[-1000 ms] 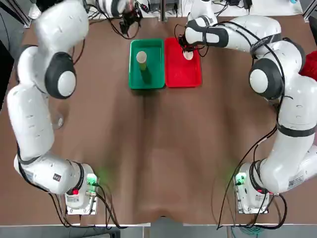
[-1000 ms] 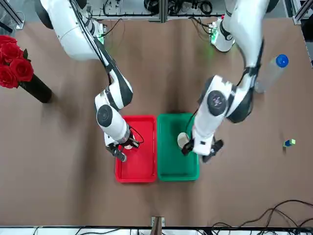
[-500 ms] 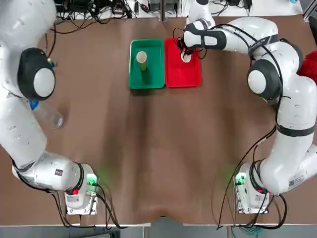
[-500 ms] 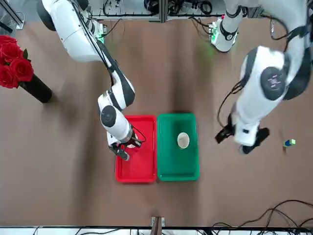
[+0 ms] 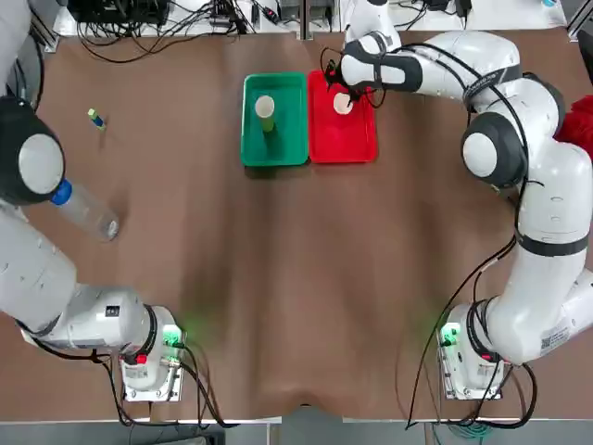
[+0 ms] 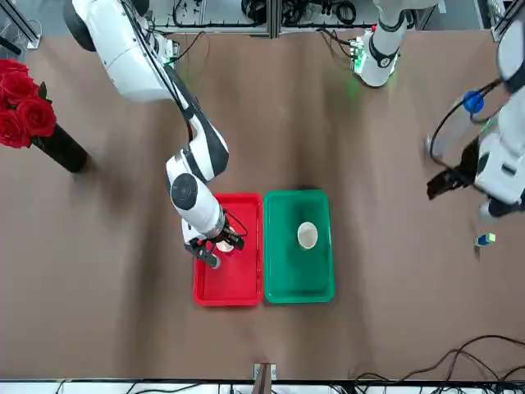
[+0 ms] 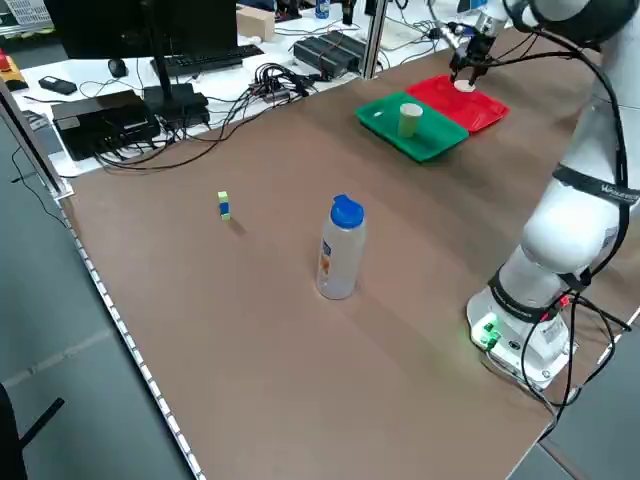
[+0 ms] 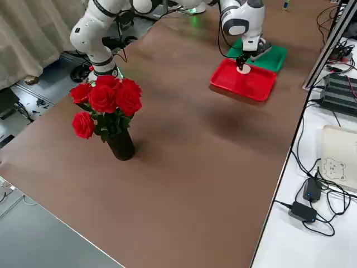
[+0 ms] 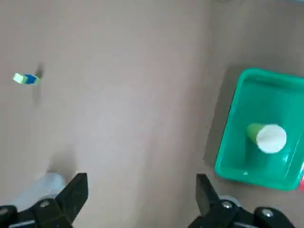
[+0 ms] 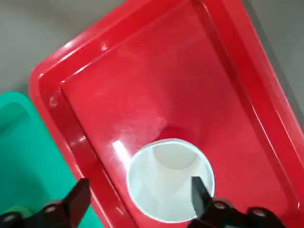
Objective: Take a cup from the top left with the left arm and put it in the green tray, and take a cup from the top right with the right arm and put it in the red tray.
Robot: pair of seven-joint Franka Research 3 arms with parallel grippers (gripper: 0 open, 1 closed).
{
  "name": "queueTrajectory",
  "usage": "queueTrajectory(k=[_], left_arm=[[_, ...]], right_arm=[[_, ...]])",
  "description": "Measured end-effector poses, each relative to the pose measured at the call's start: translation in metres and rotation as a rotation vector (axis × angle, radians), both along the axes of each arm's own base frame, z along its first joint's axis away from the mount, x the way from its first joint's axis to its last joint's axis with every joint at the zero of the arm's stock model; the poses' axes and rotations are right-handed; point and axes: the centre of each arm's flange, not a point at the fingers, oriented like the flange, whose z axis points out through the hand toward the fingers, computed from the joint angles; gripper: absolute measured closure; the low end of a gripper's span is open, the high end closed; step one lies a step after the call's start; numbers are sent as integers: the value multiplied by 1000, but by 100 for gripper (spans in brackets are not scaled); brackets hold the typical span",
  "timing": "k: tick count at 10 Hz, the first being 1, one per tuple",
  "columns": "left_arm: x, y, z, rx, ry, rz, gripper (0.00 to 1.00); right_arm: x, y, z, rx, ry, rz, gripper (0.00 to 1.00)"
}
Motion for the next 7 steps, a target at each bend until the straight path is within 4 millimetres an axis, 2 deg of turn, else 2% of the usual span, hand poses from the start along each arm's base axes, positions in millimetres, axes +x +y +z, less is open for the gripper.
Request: queueTrajectory(k=[1, 2, 3, 5, 7], left_arm=[[-12, 2, 16, 5, -9, -34, 0], [-20, 2, 26, 8, -18, -42, 0], [-24, 3, 31, 9, -24, -45, 0], [-32, 0, 35, 10, -7, -60, 0], [-45, -9, 35, -23, 62, -79, 0]], right_arm=[[2, -3, 12, -20, 23, 3, 0], [10, -14, 31, -51, 37, -1, 0], [26, -39, 53, -69, 35, -26, 0], [66, -119, 107, -72, 11, -87, 0], [87, -195, 138, -87, -7, -97, 0]])
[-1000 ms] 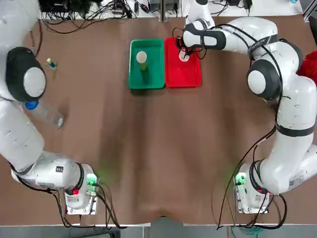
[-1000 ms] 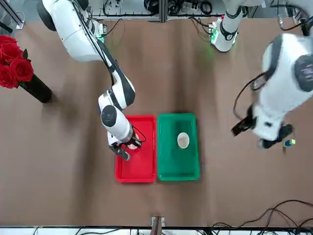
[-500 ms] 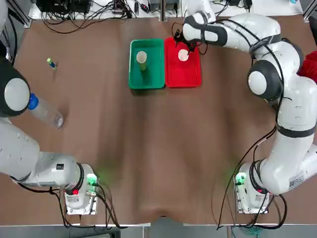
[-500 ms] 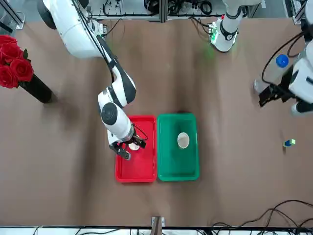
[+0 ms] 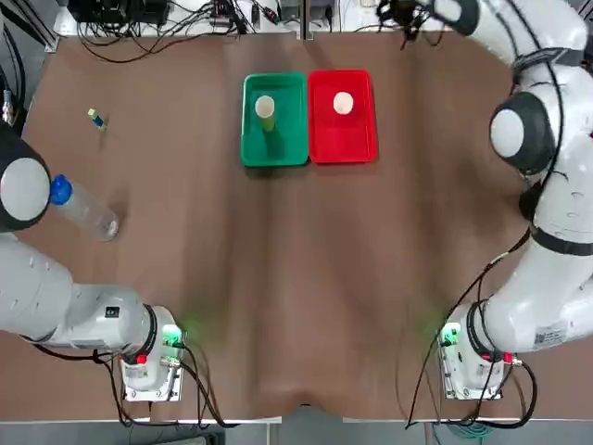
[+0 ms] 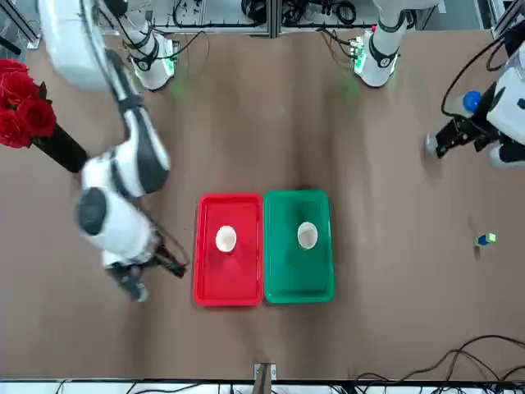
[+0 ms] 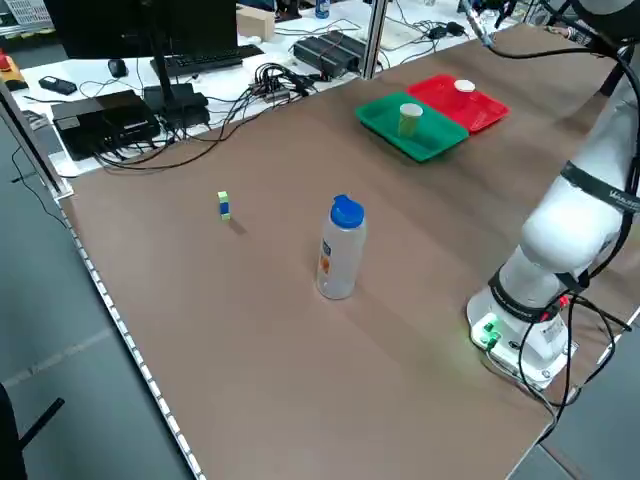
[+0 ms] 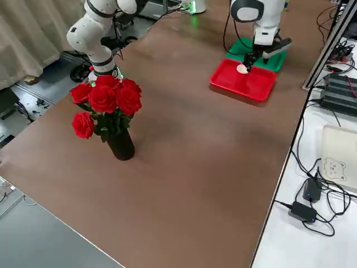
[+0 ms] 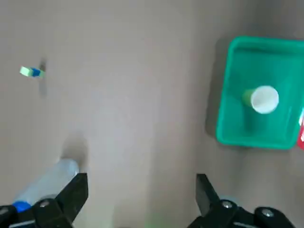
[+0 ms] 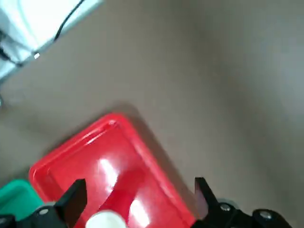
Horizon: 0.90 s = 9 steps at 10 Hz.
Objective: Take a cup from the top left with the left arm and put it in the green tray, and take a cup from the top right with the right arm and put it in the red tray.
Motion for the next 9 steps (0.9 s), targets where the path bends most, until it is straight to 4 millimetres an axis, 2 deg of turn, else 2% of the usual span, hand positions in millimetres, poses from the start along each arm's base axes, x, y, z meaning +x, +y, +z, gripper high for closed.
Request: queueTrajectory(k=[2, 4, 5, 6, 7, 9], left_arm=[[-3, -2, -8, -3, 34, -34, 0], [-1, 0, -11, -5, 25, -36, 0], [2, 2, -12, -7, 10, -32, 0], [5, 6, -13, -8, -6, -26, 0], [8, 10, -14, -10, -16, -21, 0], [10, 11, -16, -10, -17, -19, 0]], right_arm=[[7, -79, 27, -38, -11, 43, 0], [0, -164, 50, -63, 24, 171, 0], [-7, -199, 66, -70, 30, 224, 0], [-15, -225, 84, -77, 25, 258, 0], [-23, -243, 99, -85, 16, 289, 0], [-39, -258, 120, -98, 11, 348, 0]])
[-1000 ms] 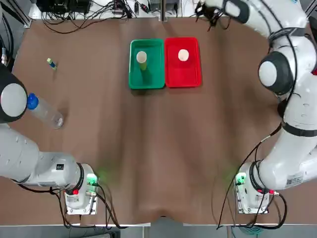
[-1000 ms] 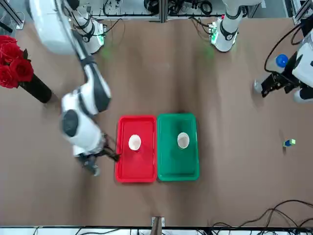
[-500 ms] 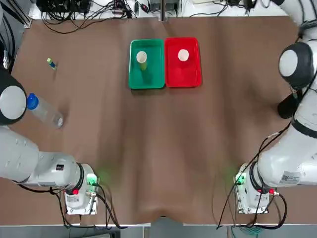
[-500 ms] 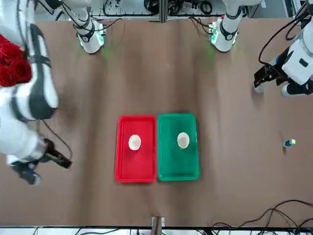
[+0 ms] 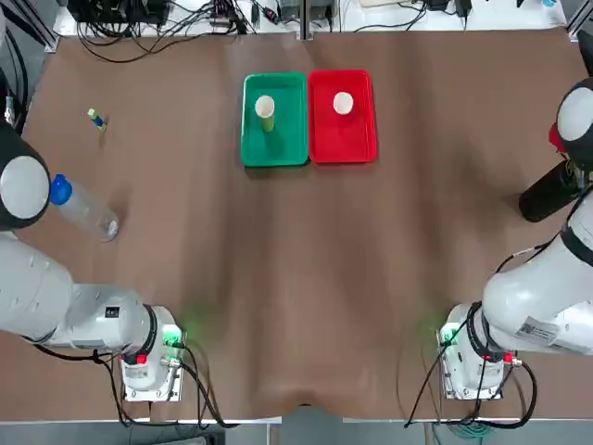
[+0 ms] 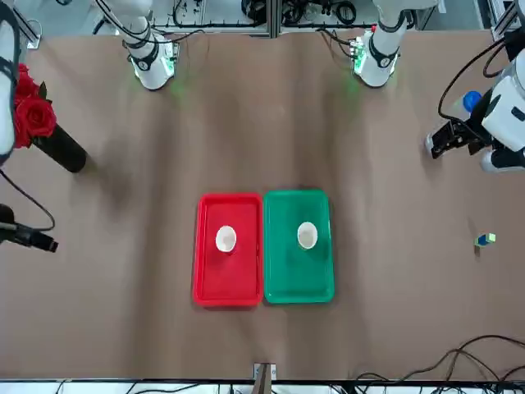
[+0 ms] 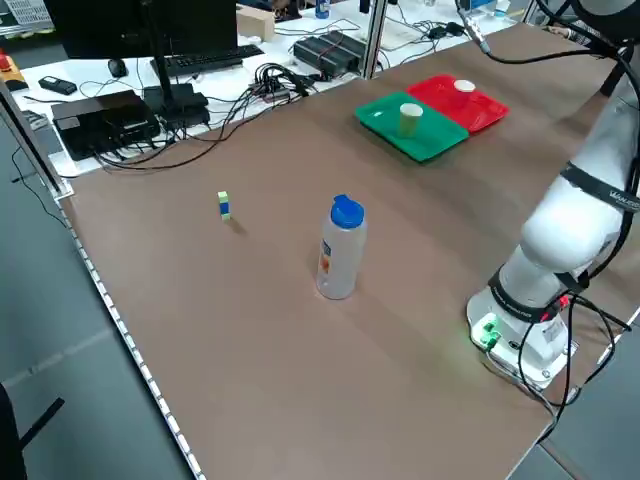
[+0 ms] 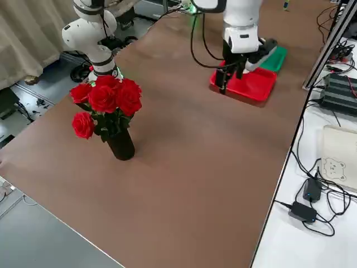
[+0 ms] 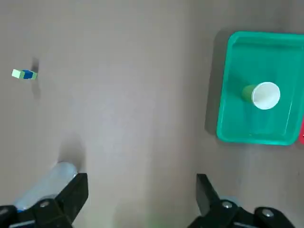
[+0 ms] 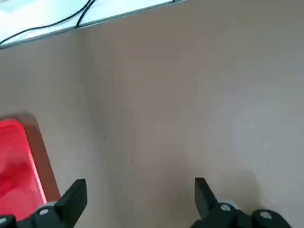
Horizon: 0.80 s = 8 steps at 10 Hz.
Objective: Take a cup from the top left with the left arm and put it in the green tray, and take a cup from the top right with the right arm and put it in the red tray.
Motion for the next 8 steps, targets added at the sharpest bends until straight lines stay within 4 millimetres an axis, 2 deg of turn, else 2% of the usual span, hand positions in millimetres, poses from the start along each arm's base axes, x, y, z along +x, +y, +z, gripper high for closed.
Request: queueTrajectory(k=[2, 4, 6, 8], left_arm=[[0, 0, 0, 0, 0, 0, 0], [0, 0, 0, 0, 0, 0, 0], [0, -1, 0, 0, 0, -1, 0], [0, -1, 0, 0, -1, -1, 0]], right_arm=[[-14, 2, 11, -8, 15, 37, 0], [-36, 4, 45, -28, -16, 99, 0], [-70, 15, 87, -46, -22, 120, 0], [-92, 25, 105, -58, -24, 128, 0]])
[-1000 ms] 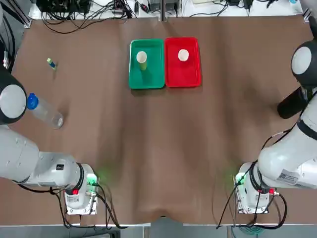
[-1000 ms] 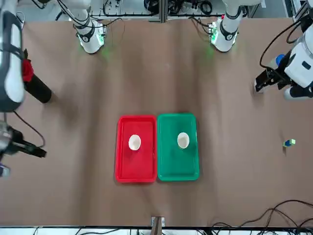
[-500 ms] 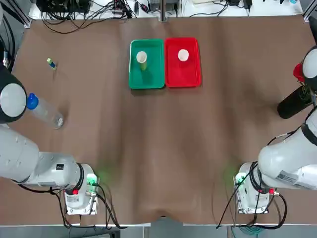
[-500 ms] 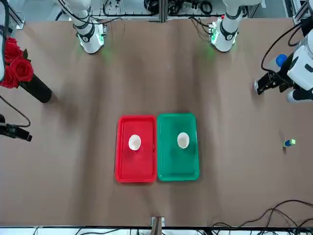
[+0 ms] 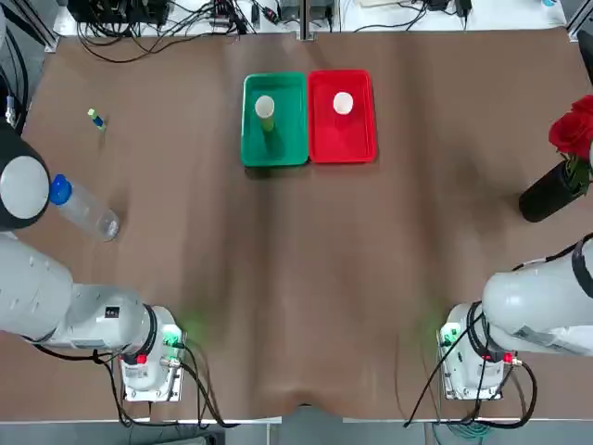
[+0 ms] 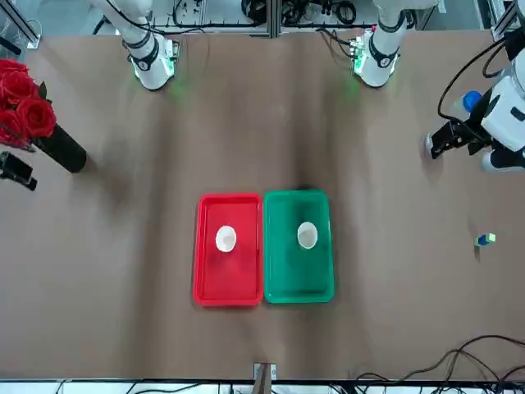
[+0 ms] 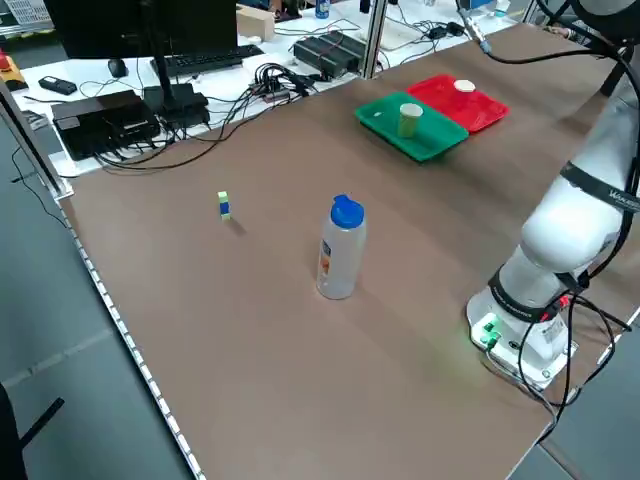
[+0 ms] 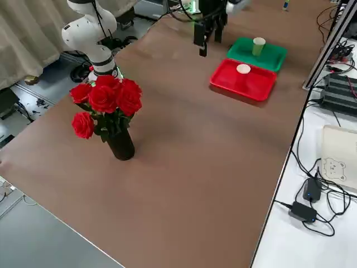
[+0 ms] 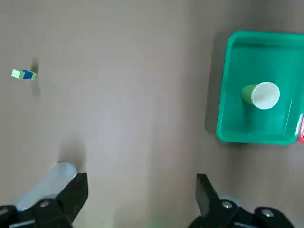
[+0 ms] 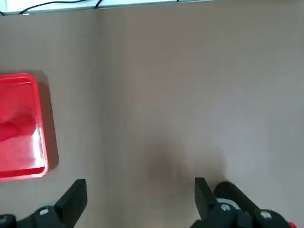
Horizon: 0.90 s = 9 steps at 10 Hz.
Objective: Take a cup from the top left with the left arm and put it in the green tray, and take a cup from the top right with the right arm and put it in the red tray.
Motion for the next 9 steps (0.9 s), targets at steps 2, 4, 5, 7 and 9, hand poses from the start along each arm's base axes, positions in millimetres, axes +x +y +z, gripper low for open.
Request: queueTrajectory(k=[2, 4, 5, 7, 9], left_arm=[[0, 0, 0, 0, -1, 0, 0], [0, 0, 0, 0, -1, 0, 0], [0, 0, 0, 0, -1, -1, 0], [0, -1, 0, 0, -1, -2, 0], [0, -1, 0, 0, -2, -2, 0]], right_arm=[[-15, 0, 12, 15, -16, -13, 0], [-28, -9, 27, 28, -37, -28, 0], [-31, -10, 31, 28, -41, -15, 0], [-30, -4, 31, 59, -45, 1, 0], [-26, 8, 26, 82, -59, 20, 1]])
